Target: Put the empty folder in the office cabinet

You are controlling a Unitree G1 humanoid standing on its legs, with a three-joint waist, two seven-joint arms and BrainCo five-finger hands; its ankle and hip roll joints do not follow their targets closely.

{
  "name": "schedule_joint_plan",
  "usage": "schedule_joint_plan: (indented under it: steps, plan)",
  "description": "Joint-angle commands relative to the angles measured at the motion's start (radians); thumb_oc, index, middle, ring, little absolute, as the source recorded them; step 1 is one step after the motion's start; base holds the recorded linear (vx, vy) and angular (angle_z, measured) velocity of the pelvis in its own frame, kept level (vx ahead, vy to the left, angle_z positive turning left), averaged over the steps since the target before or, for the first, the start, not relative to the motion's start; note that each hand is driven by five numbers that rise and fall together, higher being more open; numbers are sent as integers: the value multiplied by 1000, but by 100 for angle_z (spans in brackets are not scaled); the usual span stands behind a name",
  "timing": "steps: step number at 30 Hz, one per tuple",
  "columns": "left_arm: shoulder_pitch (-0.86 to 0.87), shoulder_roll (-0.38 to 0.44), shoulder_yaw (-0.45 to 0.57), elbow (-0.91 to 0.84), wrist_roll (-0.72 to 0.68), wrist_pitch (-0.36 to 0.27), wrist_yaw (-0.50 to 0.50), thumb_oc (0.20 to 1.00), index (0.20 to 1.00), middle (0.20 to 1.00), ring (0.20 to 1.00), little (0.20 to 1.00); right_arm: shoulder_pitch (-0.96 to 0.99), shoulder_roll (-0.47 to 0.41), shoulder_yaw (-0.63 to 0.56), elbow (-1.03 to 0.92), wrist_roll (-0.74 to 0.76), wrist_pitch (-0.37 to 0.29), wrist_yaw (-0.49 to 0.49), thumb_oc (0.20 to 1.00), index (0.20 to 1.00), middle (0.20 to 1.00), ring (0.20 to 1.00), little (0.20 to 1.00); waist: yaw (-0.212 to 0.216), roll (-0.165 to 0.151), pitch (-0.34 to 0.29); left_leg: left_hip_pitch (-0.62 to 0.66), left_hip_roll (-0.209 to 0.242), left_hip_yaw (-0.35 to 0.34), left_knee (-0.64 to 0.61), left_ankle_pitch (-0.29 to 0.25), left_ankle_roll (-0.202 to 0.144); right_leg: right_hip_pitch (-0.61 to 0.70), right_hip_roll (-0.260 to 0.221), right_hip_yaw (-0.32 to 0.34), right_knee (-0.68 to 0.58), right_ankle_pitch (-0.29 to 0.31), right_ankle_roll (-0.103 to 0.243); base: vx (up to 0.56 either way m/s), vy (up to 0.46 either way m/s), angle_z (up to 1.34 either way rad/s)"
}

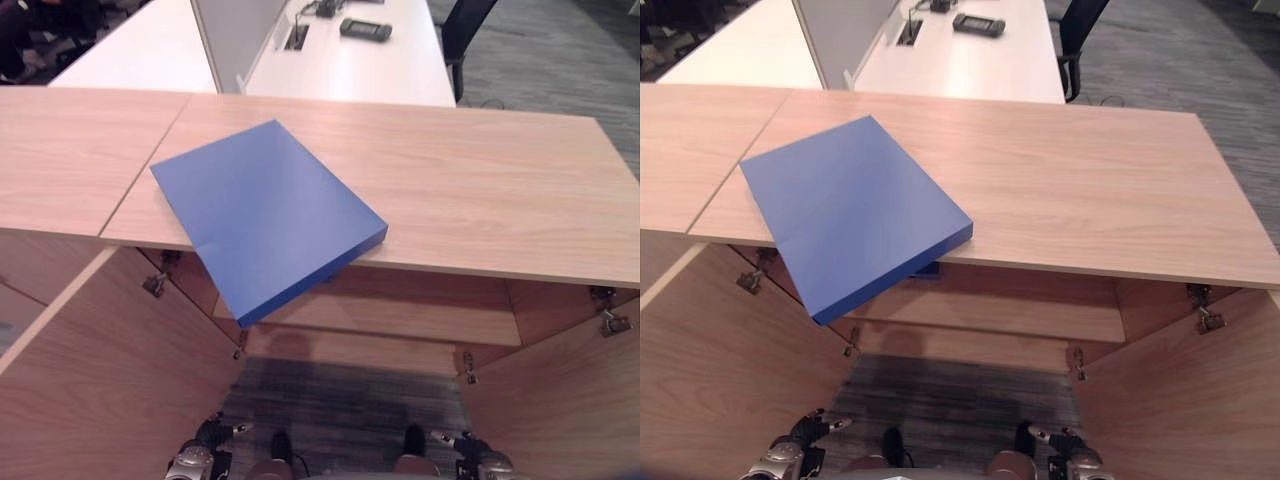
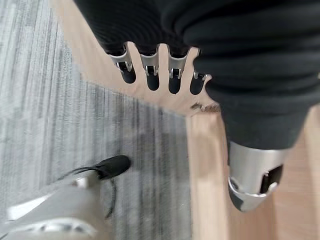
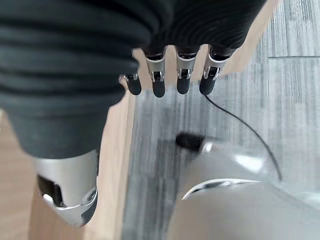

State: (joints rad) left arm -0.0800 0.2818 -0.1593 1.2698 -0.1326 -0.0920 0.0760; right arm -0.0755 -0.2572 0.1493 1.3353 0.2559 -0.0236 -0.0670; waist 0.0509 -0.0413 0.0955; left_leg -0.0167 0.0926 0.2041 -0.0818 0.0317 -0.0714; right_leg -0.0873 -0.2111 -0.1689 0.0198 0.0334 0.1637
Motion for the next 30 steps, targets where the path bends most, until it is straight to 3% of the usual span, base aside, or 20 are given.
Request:
schedule_joint_plan:
  steps: [1, 10, 16, 18, 19, 21, 24, 25, 27, 30]
  plan:
    - [5, -8, 30, 4, -83, -14, -10, 1000, 1000, 1000, 1000, 1000, -13, -20, 31, 7, -5, -17, -11, 1000, 1000, 1000, 1000, 1000, 13, -13, -2, -4, -41, -77, 8, -41, 25, 75, 67, 17, -104, 30, 6, 200, -38, 26]
    - [45, -43, 67, 12, -102, 0, 15, 1000, 1000, 1000, 1000, 1000, 58, -13, 22, 19, -40, -19, -37, 1000, 1000, 1000, 1000, 1000, 10, 4, -45, 83, -31, -111, -6, -59, 9, 164, 94, -10, -107, -26, 5, 105, 4, 14]
    - [63, -42, 108, -21, -123, -21, 107, 1000, 1000, 1000, 1000, 1000, 51, 9, 23, 21, -65, -9, -83, 1000, 1000, 1000, 1000, 1000, 16, 7, -55, 90, -27, -112, -6, -61, 6, 170, 94, -18, -107, -30, 8, 20, 6, 4]
    - [118, -6, 129, -281, -101, -50, 200, 1000, 1000, 1000, 1000, 1000, 61, 12, 14, -13, -76, -12, -120, 1000, 1000, 1000, 1000, 1000, 23, 7, -47, 85, -27, -118, -6, -59, 6, 166, 94, -22, -107, -26, 10, -14, 7, 4]
    - [123, -6, 130, -287, -100, -46, 201, 1000, 1000, 1000, 1000, 1000, 62, 13, 15, -14, -76, -11, -120, 1000, 1000, 1000, 1000, 1000, 23, 6, -48, 86, -27, -118, -6, -60, 6, 167, 94, -22, -107, -26, 10, 0, 0, 0]
    - [284, 62, 213, -719, 21, -40, 229, 1000, 1000, 1000, 1000, 1000, 104, 14, -17, -81, -91, -8, -131, 1000, 1000, 1000, 1000, 1000, 34, -2, -36, 79, -21, -124, -6, -57, 5, 165, 96, -26, -107, -27, 14, -34, -36, 5]
    - [373, 139, 332, -948, 236, -40, 321, 1000, 1000, 1000, 1000, 1000, 136, 25, -45, -102, -101, -4, -126, 1000, 1000, 1000, 1000, 1000, 46, -13, -31, 75, -15, -130, -6, -58, 0, 166, 100, -30, -107, -30, 16, -11, -32, 4]
    - [380, 138, 336, -956, 240, -35, 321, 1000, 1000, 1000, 1000, 1000, 137, 27, -43, -103, -102, -3, -126, 1000, 1000, 1000, 1000, 1000, 45, -15, -32, 75, -15, -130, -6, -58, 0, 167, 100, -30, -107, -31, 16, 21, -27, 6]
    - [385, 190, 439, -1125, 392, -47, 421, 1000, 1000, 1000, 1000, 1000, 146, 34, -51, -84, -102, -3, -122, 1000, 1000, 1000, 1000, 1000, 56, -26, -30, 72, -10, -134, -6, -59, -5, 169, 104, -32, -107, -32, 17, -11, -50, 6]
    - [334, 247, 469, -1245, 530, -43, 492, 1000, 1000, 1000, 1000, 1000, 133, 45, -33, -46, -92, -11, -121, 1000, 1000, 1000, 1000, 1000, 58, -40, -31, 69, -6, -129, -6, -59, -10, 166, 105, -30, -107, -28, 17, -27, -46, 7]
